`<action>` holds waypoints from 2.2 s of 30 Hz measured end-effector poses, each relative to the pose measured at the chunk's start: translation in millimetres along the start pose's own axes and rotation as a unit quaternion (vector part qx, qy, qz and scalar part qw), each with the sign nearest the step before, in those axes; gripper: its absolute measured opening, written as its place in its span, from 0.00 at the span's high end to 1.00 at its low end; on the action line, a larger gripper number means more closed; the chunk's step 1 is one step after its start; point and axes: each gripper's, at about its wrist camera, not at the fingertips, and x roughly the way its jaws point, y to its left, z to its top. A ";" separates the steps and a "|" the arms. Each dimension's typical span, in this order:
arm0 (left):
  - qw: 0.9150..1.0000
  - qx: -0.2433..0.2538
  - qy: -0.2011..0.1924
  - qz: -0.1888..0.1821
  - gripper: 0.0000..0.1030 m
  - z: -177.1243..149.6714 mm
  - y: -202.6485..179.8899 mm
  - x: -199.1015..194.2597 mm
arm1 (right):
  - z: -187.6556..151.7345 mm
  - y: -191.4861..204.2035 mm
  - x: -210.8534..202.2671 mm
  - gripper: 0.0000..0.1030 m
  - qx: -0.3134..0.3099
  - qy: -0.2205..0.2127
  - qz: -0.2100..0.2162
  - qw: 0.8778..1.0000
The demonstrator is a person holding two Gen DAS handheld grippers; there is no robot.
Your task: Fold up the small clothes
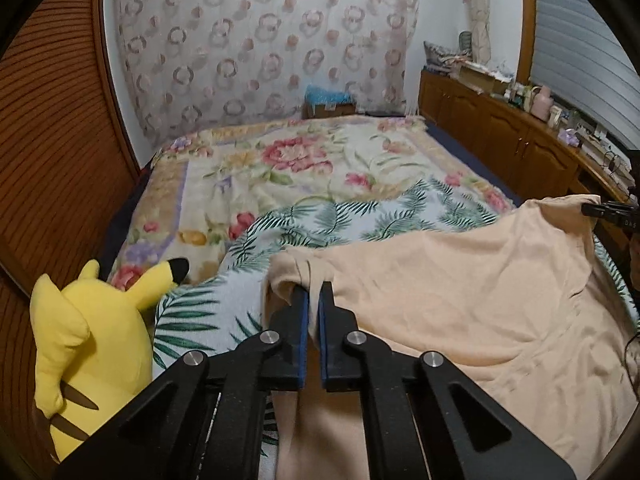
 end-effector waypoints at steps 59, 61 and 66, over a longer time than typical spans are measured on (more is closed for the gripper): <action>0.998 -0.067 0.002 -0.015 0.28 -206.7 -23.3 -164.1 | -192.2 71.1 -130.8 0.34 -0.012 -0.018 -0.080 0.997; 0.997 -0.070 0.002 -0.014 0.28 -207.9 -23.5 -163.2 | -195.6 69.9 -115.3 0.34 -0.011 -0.013 -0.070 0.997; 0.997 -0.075 0.008 -0.008 0.28 -212.0 -24.6 -160.8 | -202.2 71.7 -77.2 0.34 -0.009 0.002 -0.042 0.999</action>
